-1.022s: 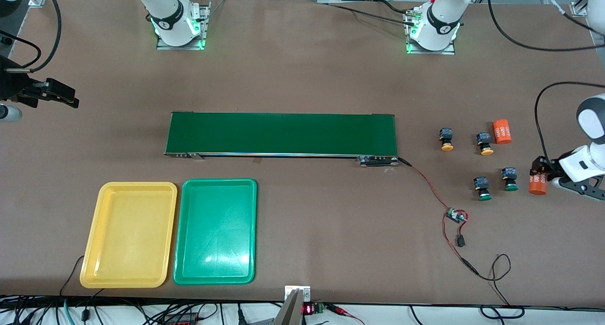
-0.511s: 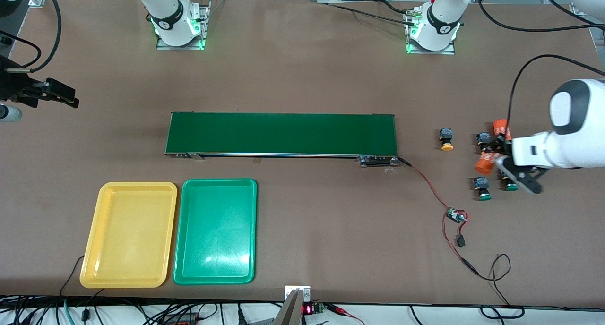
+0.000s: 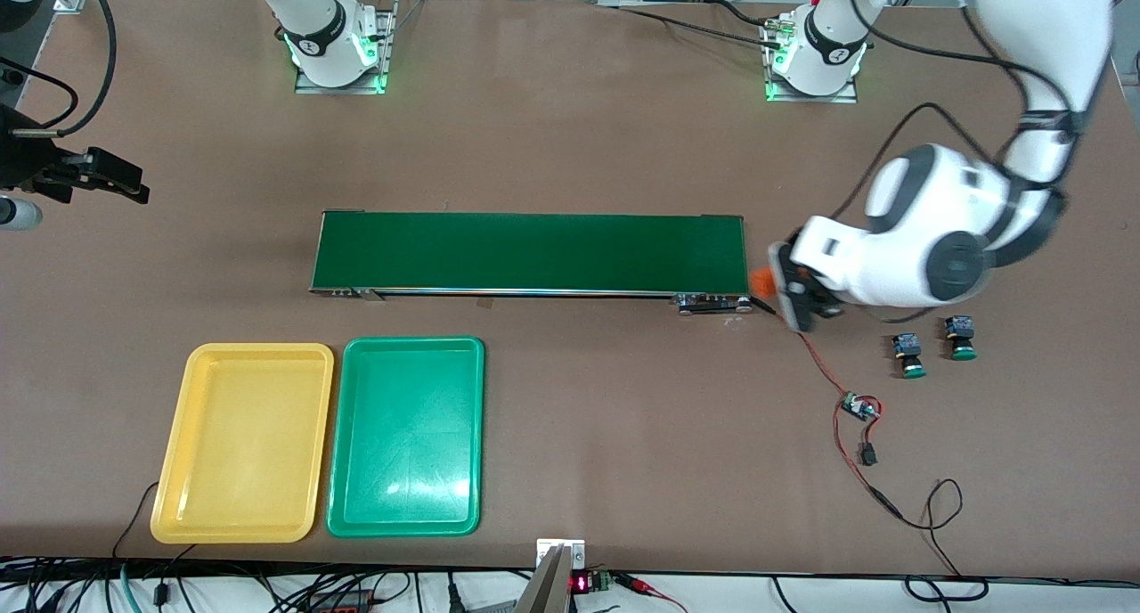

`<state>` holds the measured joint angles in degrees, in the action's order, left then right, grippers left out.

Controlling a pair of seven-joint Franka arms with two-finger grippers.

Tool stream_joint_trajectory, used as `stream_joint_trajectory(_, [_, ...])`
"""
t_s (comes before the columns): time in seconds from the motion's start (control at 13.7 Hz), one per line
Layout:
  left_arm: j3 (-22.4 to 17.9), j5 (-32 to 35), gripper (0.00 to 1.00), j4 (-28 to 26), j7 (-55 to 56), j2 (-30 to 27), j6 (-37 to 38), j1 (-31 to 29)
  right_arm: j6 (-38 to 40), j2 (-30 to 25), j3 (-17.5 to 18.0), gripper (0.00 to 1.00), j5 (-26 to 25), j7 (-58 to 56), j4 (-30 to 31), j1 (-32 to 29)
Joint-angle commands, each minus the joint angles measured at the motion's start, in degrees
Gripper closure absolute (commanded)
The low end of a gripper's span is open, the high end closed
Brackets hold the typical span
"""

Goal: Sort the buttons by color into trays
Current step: 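Carry the orange cylinder with the left gripper onto the conveyor belt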

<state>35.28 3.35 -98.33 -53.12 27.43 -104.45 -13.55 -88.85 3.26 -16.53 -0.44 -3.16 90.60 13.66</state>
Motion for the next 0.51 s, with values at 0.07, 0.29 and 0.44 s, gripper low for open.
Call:
stream_joint_trajectory(0.07, [-0.2,1.6,0.75,-1.3,-2.3,0.0,-0.7,7.9,0.2,-1.2,0.2,0.0,-0.4,0.8,0.7,0.3])
stream_joint_trajectory(0.29, [0.1,6.7,0.77,-7.1,-3.6,-0.2,-7.3,8.2,0.2,-1.2,0.2,0.0,-0.4,0.8,0.7,0.3])
stream_joint_trajectory(0.44, [0.0,7.1,0.77,-9.1,-3.8,-0.1,-10.5,9.3,0.1,-1.2,0.2,0.0,-0.4,0.8,0.7,0.3])
